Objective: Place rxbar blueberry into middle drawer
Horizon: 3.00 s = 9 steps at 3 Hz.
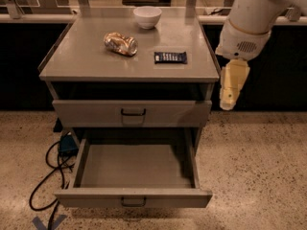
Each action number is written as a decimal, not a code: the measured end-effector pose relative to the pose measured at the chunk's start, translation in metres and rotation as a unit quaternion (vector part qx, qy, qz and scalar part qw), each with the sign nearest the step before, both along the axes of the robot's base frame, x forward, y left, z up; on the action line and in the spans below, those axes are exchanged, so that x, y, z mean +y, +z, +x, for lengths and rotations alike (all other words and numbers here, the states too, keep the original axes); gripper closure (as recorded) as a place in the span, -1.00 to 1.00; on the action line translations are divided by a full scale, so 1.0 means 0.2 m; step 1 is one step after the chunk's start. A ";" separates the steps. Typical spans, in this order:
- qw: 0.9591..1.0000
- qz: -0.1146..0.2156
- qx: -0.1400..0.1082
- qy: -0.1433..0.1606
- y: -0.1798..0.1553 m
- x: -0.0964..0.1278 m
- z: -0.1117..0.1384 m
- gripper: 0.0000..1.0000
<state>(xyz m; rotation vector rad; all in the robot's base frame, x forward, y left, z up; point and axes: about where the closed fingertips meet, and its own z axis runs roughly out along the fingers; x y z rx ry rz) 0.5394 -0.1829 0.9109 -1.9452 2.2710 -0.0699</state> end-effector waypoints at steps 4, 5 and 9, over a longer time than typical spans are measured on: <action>0.984 0.161 -0.050 0.063 -0.16 0.16 0.51 -1.00; 0.941 0.305 -0.098 0.104 -0.22 0.12 0.67 -1.00; 0.926 0.351 -0.113 0.079 -0.20 0.26 1.01 -1.00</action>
Offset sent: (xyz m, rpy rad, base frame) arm 0.0453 0.0225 -0.0179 0.0519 0.0130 0.0621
